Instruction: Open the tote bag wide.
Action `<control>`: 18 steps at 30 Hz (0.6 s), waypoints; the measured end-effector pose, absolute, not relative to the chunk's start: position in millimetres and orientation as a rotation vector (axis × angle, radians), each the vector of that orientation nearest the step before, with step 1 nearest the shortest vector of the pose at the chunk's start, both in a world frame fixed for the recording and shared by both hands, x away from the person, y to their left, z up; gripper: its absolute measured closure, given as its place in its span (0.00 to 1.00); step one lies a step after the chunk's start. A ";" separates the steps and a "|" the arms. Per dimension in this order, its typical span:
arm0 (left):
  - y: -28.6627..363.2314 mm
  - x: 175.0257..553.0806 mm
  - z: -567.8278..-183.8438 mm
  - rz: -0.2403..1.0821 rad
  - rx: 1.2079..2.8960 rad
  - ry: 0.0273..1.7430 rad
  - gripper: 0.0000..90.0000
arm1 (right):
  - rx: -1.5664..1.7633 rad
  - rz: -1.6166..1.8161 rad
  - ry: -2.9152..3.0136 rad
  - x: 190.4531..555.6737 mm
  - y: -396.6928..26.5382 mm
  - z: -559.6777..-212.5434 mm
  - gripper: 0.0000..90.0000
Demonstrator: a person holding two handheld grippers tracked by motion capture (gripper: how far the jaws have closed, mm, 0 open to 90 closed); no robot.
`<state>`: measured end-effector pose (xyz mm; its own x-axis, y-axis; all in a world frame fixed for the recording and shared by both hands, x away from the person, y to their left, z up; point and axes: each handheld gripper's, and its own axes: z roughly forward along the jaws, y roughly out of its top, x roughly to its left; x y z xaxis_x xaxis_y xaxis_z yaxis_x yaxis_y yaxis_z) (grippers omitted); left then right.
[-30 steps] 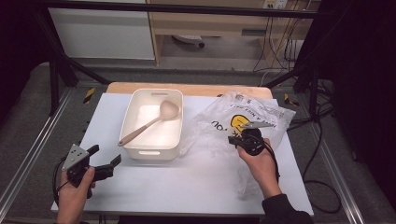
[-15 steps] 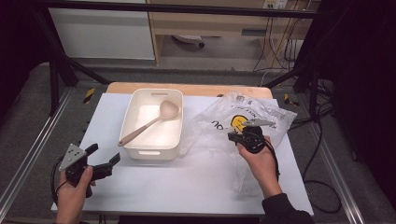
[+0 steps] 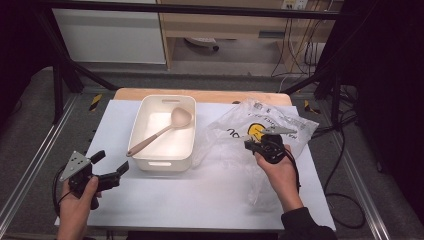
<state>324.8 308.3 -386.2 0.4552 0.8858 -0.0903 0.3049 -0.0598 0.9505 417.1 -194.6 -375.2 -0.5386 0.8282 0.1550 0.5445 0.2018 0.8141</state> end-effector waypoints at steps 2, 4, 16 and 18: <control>306.0 324.9 -384.2 0.660 1.611 1.051 0.05 | 1.300 1.262 2.162 416.7 -195.0 -374.4 1.00; 302.8 324.5 -382.4 0.658 1.620 1.042 0.05 | 1.299 1.263 2.157 416.9 -196.2 -374.1 1.00; 279.9 325.8 -365.1 0.644 1.628 0.975 0.08 | 1.299 1.261 2.166 417.1 -196.6 -375.2 1.00; 279.2 327.7 -363.6 0.644 1.623 0.977 0.09 | 1.300 1.263 2.164 416.8 -196.4 -374.5 1.00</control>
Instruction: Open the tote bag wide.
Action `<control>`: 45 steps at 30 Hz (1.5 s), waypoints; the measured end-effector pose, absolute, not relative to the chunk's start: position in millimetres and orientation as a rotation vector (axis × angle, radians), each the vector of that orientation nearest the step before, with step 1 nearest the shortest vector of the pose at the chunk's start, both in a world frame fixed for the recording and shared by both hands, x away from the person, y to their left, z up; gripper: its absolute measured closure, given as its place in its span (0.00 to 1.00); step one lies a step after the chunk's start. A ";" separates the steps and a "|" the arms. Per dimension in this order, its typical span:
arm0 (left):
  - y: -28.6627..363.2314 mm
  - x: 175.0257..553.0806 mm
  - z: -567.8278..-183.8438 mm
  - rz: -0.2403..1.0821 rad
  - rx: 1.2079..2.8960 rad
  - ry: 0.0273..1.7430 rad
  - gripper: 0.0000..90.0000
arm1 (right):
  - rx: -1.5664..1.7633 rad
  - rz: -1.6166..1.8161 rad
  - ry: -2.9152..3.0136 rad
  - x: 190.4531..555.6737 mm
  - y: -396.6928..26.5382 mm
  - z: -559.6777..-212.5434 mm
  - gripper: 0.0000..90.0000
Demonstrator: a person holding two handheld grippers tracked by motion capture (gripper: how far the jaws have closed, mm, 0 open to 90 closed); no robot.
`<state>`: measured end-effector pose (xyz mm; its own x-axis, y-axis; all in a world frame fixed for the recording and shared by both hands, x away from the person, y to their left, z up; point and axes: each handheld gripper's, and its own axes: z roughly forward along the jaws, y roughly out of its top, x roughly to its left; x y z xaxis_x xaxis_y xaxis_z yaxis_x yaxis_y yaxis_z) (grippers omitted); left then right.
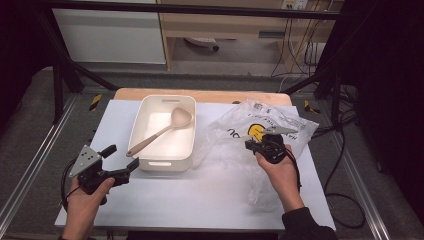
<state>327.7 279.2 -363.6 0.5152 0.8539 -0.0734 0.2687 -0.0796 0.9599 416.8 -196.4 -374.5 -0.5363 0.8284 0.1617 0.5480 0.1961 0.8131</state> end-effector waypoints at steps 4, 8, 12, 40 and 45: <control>278.4 329.3 -360.2 0.647 1.623 0.971 0.09 | 1.298 1.269 2.161 416.8 -197.2 -373.6 1.00; 277.8 329.4 -359.7 0.653 1.627 0.970 0.10 | 1.301 1.270 2.162 416.5 -197.9 -373.3 1.00; 273.3 329.7 -359.3 0.648 1.636 0.960 0.11 | 1.299 1.270 2.162 416.2 -197.8 -373.0 1.00; 181.6 328.5 -363.0 0.521 1.746 0.798 0.22 | 1.291 1.260 2.180 411.1 -199.5 -372.3 1.00; 148.2 328.6 -373.2 0.476 1.796 0.757 0.23 | 1.293 1.260 2.186 409.9 -200.1 -373.4 1.00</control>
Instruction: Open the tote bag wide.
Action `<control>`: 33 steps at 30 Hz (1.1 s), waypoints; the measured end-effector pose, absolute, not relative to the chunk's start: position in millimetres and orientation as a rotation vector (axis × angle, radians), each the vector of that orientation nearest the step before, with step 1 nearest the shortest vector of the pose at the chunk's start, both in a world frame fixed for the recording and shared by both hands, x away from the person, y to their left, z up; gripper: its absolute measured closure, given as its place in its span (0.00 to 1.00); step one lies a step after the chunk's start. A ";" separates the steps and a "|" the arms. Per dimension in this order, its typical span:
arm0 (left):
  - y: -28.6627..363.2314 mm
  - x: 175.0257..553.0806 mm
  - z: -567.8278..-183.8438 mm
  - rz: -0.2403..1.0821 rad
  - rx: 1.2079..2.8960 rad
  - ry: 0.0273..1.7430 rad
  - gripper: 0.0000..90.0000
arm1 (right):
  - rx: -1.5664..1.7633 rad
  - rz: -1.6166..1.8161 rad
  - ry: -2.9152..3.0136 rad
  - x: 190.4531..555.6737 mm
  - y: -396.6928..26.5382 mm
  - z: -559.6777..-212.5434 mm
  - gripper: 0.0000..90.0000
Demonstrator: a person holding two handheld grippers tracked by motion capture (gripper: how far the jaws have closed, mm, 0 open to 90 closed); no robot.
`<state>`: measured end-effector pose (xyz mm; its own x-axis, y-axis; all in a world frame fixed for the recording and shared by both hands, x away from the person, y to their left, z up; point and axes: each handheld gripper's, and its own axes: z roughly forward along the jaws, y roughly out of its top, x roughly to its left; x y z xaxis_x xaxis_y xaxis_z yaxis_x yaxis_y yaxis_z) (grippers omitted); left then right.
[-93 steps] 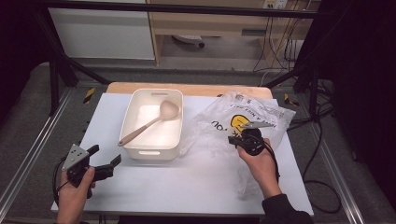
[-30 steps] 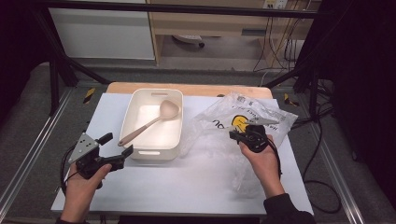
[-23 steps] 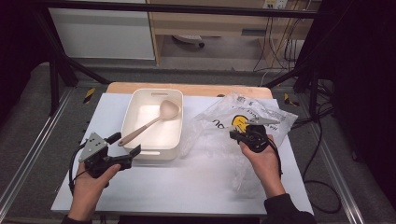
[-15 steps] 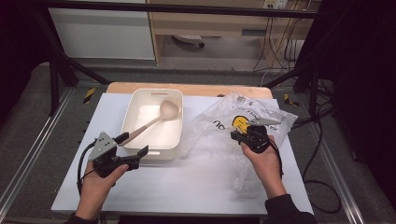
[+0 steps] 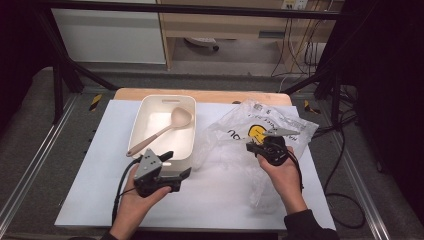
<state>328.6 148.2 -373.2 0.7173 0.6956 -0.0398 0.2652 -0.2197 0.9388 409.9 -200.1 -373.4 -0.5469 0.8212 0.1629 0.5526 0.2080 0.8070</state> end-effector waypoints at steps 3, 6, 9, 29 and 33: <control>131.0 331.2 -380.8 0.454 1.827 0.736 0.23 | 1.296 1.262 2.188 409.2 -199.7 -373.4 1.00; 114.8 334.8 -388.6 0.435 1.851 0.717 0.23 | 1.291 1.262 2.194 408.8 -199.0 -373.9 1.00; 99.4 339.6 -396.7 0.421 1.872 0.697 0.25 | 1.289 1.259 2.200 408.2 -198.3 -374.5 1.00; 22.4 401.3 -448.3 0.452 2.024 0.757 0.95 | 1.298 1.266 2.218 406.0 -200.2 -374.1 1.00; 14.9 409.3 -455.1 0.415 2.053 0.785 0.99 | 1.298 1.271 2.215 406.2 -201.6 -373.2 1.00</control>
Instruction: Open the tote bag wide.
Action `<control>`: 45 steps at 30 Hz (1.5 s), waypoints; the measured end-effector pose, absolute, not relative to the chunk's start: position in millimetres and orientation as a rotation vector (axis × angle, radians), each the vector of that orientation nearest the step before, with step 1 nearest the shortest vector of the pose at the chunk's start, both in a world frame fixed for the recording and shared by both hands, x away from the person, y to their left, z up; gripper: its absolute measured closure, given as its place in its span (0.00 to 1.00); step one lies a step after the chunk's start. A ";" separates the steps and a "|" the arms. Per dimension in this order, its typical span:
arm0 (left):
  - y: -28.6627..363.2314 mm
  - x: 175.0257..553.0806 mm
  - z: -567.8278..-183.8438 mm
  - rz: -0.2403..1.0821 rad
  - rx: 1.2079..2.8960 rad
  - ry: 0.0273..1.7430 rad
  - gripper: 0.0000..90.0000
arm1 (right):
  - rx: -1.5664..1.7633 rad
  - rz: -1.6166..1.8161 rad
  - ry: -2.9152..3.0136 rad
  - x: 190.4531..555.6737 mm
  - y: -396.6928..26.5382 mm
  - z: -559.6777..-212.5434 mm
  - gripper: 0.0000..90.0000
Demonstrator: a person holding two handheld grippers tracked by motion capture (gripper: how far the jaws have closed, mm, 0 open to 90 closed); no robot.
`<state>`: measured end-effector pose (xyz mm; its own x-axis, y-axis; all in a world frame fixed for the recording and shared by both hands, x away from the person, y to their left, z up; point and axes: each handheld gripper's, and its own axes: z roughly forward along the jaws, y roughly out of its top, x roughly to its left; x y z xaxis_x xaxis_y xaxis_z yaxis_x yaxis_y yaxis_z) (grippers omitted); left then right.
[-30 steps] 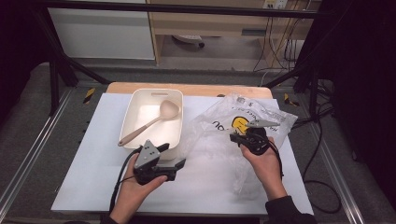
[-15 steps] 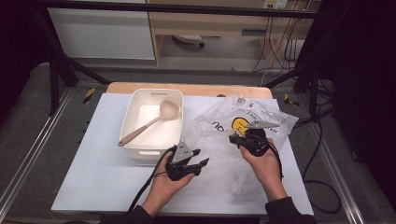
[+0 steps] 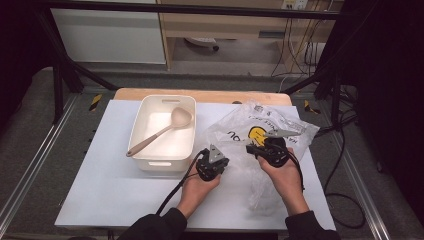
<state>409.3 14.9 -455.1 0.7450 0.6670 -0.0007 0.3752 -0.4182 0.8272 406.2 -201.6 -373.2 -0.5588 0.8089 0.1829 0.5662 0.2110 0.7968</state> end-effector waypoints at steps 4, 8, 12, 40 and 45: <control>9.1 415.1 -458.3 0.399 2.115 0.805 1.00 | 1.301 1.272 2.214 407.6 -201.6 -370.9 1.00; 6.5 417.8 -459.1 0.374 2.154 0.801 1.00 | 1.293 1.278 2.206 409.5 -200.7 -365.2 1.00; 5.2 417.3 -459.4 0.398 2.167 0.777 1.00 | 1.275 1.288 2.199 412.1 -198.9 -357.4 1.00; 5.6 417.8 -459.6 0.391 2.161 0.781 1.00 | 1.243 1.332 2.108 438.5 -182.4 -307.7 1.00; 5.7 417.5 -459.5 0.393 2.163 0.775 1.00 | 1.253 1.335 2.103 448.0 -180.4 -306.1 1.00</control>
